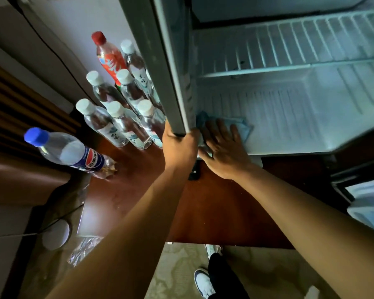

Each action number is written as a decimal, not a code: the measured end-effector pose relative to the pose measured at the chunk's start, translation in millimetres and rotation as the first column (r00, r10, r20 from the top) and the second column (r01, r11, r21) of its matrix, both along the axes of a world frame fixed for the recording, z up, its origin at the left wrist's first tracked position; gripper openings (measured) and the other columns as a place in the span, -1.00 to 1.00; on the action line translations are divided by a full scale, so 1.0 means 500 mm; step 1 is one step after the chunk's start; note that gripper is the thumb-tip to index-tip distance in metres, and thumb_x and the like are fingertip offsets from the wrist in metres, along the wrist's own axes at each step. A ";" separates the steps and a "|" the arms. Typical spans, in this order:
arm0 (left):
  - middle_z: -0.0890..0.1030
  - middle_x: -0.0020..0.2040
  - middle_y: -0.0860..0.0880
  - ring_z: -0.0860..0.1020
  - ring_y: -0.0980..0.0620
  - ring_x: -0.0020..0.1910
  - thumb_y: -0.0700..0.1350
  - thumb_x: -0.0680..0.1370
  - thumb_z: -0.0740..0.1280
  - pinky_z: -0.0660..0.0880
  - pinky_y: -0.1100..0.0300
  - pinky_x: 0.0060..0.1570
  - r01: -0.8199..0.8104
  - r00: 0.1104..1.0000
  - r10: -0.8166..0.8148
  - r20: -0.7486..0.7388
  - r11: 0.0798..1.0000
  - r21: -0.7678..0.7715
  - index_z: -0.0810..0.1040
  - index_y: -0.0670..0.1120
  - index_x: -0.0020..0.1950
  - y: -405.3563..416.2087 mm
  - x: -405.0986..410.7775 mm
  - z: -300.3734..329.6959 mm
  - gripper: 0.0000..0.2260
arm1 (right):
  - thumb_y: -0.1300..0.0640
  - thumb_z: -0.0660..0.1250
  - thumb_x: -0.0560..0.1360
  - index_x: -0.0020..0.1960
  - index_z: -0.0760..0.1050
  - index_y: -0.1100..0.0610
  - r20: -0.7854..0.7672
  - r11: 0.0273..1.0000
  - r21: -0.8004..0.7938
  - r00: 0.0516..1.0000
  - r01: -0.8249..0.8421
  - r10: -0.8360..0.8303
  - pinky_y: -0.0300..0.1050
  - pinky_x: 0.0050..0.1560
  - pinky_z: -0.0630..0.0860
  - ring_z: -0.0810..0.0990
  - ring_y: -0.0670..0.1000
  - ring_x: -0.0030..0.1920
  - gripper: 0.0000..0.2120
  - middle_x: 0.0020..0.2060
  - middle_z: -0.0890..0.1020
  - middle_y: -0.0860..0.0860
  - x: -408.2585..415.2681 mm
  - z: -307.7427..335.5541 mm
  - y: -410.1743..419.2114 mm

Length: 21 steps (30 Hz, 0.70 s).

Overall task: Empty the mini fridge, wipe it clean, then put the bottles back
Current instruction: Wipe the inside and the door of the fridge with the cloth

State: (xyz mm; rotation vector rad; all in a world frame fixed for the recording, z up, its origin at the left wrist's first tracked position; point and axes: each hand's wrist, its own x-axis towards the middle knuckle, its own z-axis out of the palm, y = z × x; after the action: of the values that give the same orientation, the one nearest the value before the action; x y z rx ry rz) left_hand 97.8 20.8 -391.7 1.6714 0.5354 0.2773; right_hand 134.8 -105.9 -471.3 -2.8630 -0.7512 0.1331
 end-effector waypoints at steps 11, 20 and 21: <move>0.56 -0.35 0.17 0.53 0.20 -0.34 -0.11 0.27 0.34 0.50 0.24 -0.33 -0.101 0.987 0.092 0.129 0.993 0.062 0.49 0.04 -0.16 -0.009 0.014 -0.034 -0.82 | -0.27 -0.10 0.54 0.58 -0.10 -0.11 0.007 0.998 0.058 0.999 -0.037 0.037 0.13 0.51 -0.25 -0.18 0.02 0.57 -0.35 0.58 -0.05 -0.06 0.064 -0.013 -0.004; 0.47 -0.42 0.19 0.40 0.21 -0.43 -0.21 0.27 0.34 0.36 0.33 -0.42 -0.140 0.969 0.133 0.208 0.990 0.017 0.43 0.06 -0.27 -0.017 0.016 -0.038 -0.81 | -0.09 0.07 0.59 0.53 0.17 0.02 0.008 0.992 0.123 1.000 -0.001 0.000 0.21 0.49 -0.14 -0.03 0.10 0.57 -0.47 0.56 0.14 0.02 0.040 0.000 0.007; 0.46 -0.42 0.19 0.39 0.20 -0.43 -0.20 0.27 0.35 0.35 0.33 -0.42 -0.144 0.967 0.138 0.215 0.990 0.014 0.42 0.06 -0.27 -0.019 0.017 -0.038 -0.81 | -0.07 0.08 0.59 0.51 0.21 0.04 0.027 0.989 0.147 1.000 0.007 -0.011 0.22 0.49 -0.12 0.00 0.10 0.57 -0.49 0.54 0.18 0.03 0.025 -0.001 0.006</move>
State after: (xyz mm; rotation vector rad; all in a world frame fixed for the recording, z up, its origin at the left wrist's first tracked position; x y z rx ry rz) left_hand 106.5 11.4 -410.9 1.6104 0.4906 0.5643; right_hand 147.6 -102.7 -471.6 -2.7336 -0.7212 0.0348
